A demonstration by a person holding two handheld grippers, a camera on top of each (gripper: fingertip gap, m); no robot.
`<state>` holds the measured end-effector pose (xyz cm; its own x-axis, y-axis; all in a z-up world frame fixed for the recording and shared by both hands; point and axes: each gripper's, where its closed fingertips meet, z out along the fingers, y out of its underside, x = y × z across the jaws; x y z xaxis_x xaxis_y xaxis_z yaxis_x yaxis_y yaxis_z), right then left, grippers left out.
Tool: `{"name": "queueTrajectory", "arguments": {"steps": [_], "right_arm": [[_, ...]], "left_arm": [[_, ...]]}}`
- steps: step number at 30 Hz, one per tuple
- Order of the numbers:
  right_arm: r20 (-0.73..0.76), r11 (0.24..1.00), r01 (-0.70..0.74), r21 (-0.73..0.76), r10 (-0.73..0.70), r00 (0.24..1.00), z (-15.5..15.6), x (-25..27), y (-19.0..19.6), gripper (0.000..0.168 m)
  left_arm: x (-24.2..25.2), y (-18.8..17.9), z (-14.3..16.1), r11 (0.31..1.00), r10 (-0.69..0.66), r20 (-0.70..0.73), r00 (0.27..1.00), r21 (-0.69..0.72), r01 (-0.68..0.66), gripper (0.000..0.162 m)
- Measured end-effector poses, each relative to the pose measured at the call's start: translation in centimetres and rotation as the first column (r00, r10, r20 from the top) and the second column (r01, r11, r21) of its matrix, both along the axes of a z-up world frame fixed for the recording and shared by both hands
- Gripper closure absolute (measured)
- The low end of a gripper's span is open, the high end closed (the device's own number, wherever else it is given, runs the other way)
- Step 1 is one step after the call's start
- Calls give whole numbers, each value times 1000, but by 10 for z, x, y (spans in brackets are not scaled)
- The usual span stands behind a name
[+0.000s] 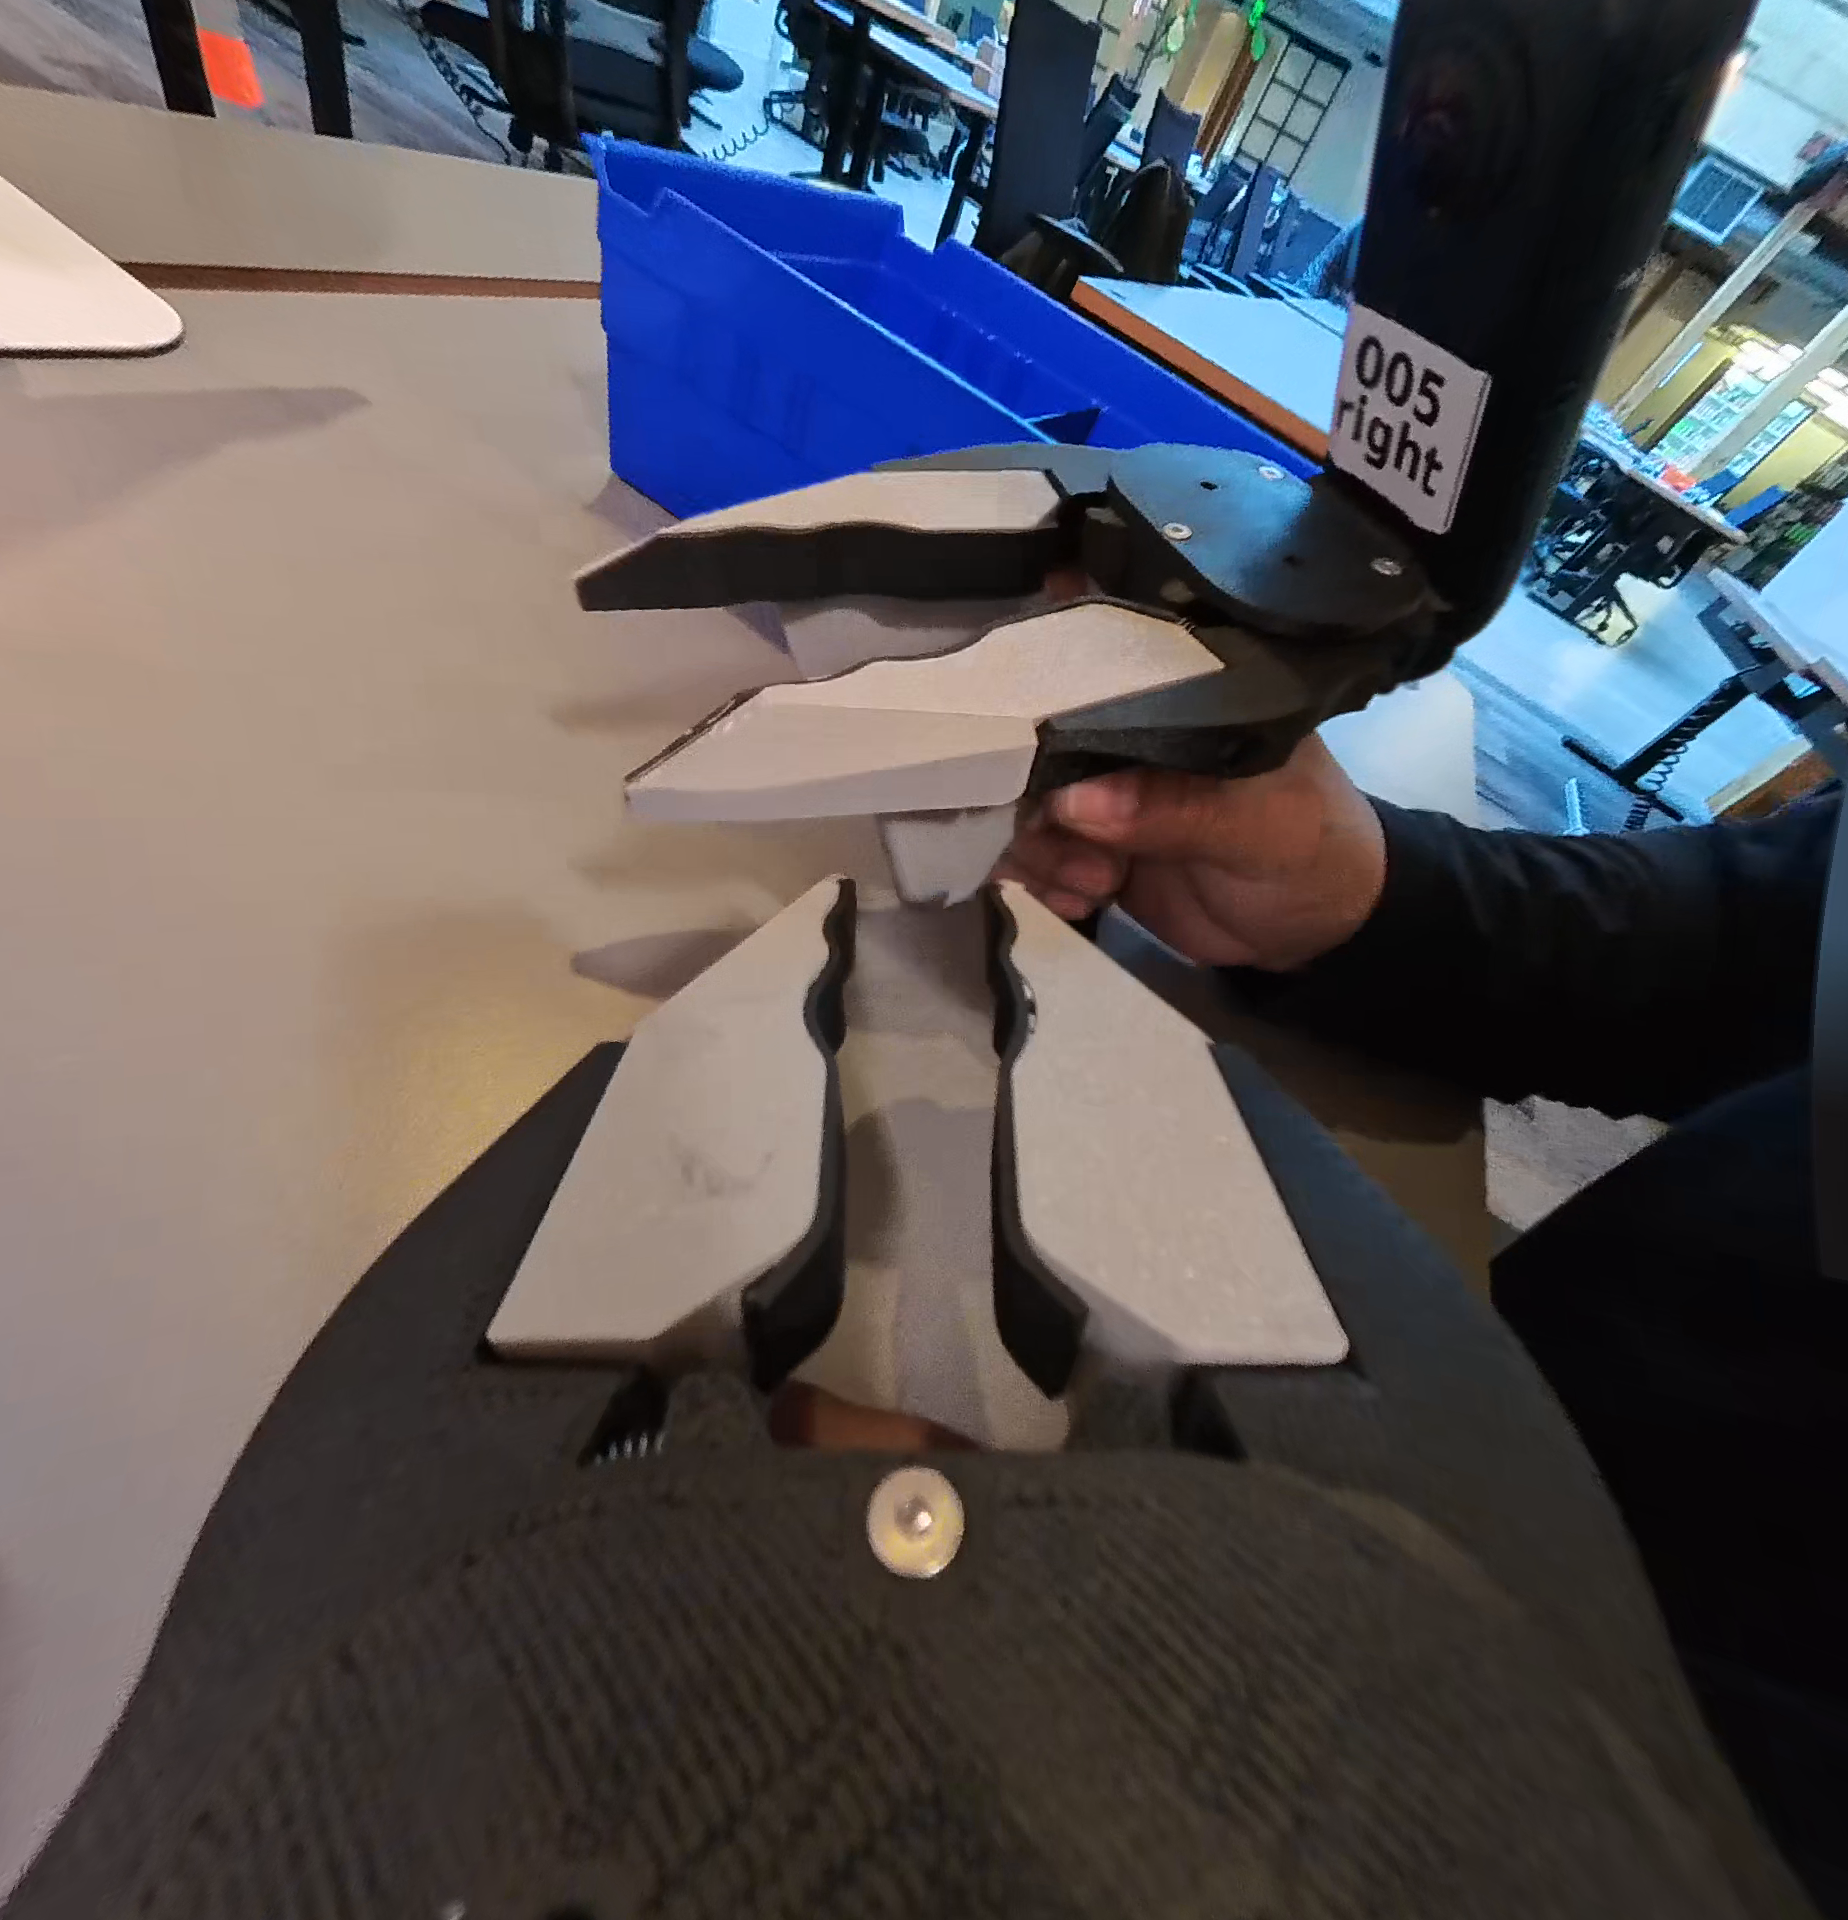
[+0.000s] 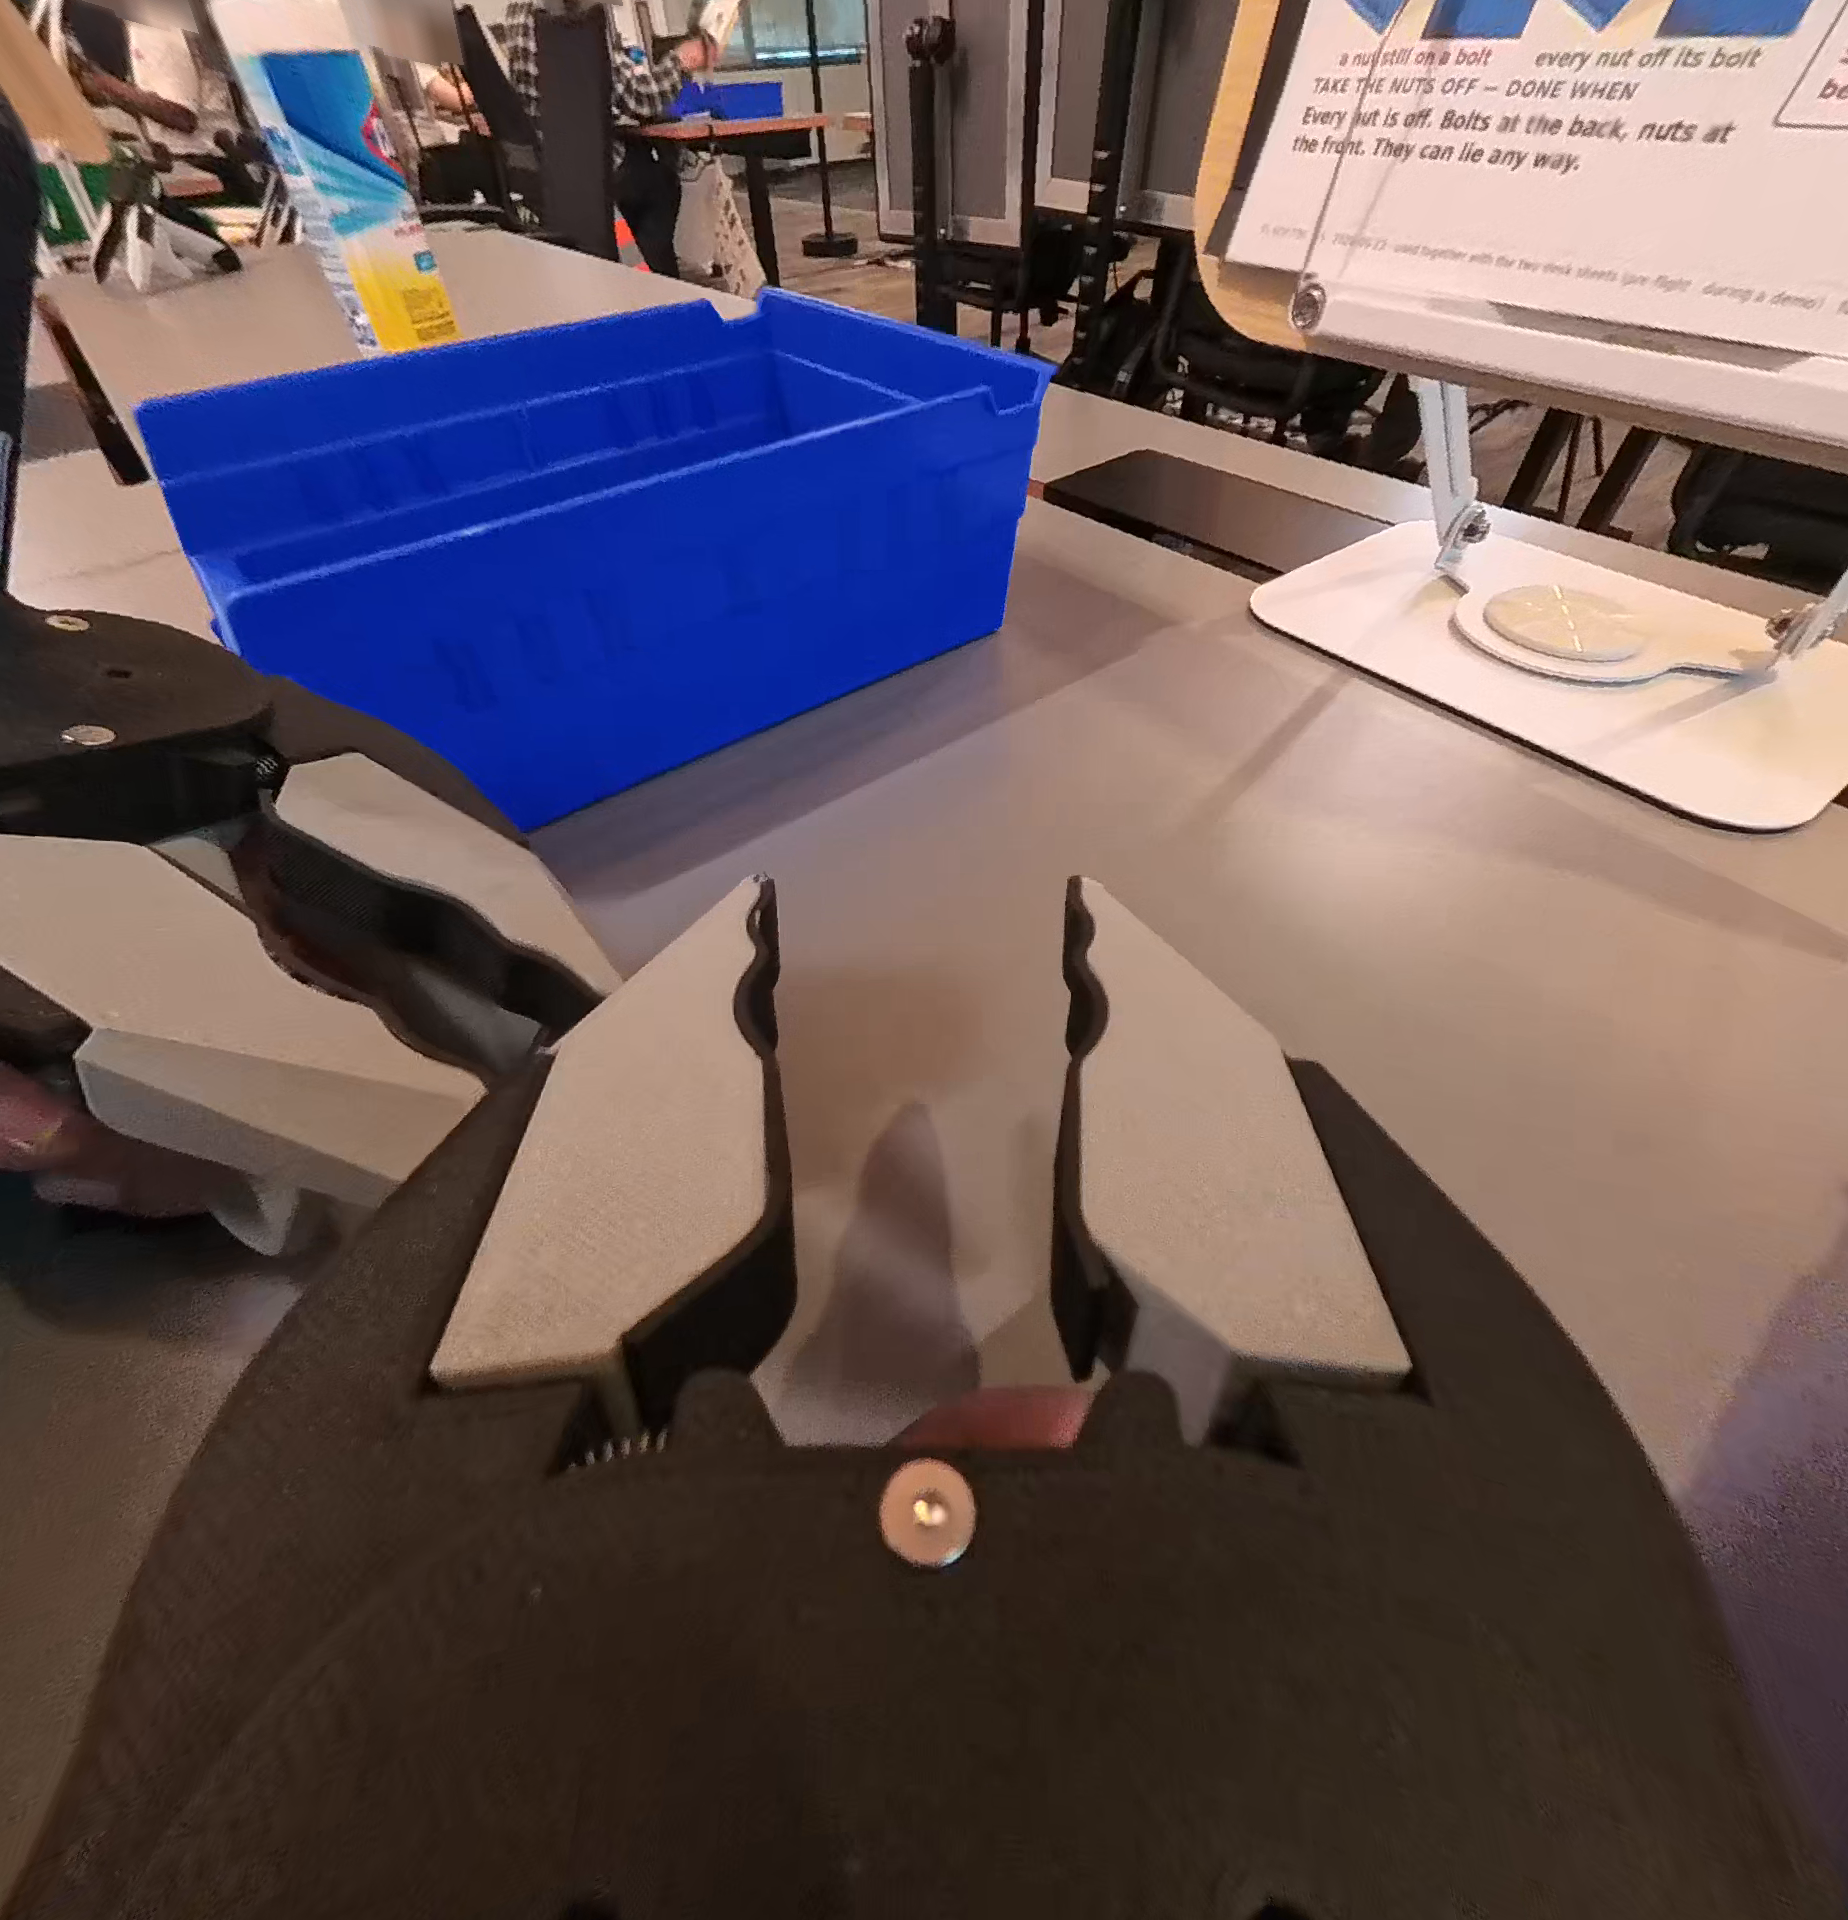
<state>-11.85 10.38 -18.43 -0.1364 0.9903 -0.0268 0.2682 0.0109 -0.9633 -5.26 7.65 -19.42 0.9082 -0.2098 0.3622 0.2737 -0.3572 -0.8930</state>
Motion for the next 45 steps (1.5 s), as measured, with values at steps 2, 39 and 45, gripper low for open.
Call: {"name": "queueTrajectory", "arguments": {"steps": [2,39,45], "right_arm": [[-13,1000,6,0,-6,1000,6,1,-3,116],[-21,929,325,174,-327,945,3,190,75,115],[88,878,376,295,-417,905,-26,191,82,157]], "left_arm": [[-3,-2,6,1000,10,-1,1000,17,-10,139],[-107,-151,18,826,412,-500,762,-147,-543,103],[-141,-121,-4,757,444,-610,656,-137,-639,121]]}}
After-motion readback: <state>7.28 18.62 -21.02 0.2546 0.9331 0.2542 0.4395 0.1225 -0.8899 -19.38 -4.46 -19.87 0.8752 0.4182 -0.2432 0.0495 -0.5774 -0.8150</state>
